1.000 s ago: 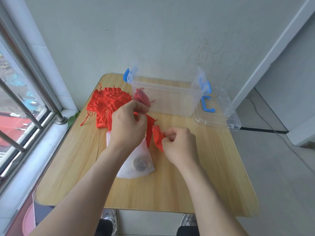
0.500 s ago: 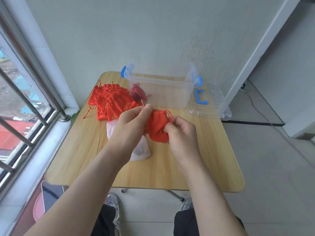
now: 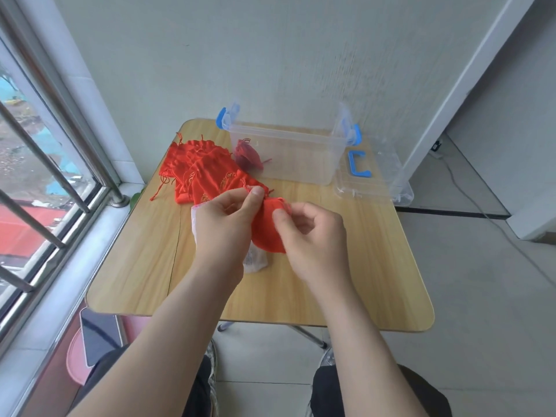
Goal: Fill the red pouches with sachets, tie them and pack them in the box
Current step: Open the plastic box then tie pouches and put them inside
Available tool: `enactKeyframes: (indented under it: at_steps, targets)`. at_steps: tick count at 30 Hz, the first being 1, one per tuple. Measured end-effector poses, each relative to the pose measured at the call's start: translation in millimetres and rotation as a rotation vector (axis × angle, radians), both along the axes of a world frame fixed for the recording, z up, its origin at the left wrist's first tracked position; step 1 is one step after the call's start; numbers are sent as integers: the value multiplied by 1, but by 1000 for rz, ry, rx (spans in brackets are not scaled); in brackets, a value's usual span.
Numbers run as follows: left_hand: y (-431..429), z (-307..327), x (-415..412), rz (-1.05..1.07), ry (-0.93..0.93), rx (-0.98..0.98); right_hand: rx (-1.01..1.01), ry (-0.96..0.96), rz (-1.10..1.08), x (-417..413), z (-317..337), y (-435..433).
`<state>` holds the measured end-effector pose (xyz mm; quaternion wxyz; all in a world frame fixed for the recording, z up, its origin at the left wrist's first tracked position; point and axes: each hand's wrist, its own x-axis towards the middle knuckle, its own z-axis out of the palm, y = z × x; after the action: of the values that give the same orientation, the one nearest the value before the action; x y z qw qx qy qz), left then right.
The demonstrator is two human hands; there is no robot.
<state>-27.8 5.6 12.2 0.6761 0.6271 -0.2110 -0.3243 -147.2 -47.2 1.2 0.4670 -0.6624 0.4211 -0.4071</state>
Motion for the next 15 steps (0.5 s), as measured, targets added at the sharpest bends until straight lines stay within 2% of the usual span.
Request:
enactKeyframes:
  at_steps: [6,11,15]
  targets:
    - [-22,-2,11,36,-22,52,27,-18,-68,8,-11,-22]
    - [-32,-2,17,44,102,39,105,-68,-84,11,-5,-32]
    - [-33,1,21,28,168,22,235,-186,-87,10,5,-37]
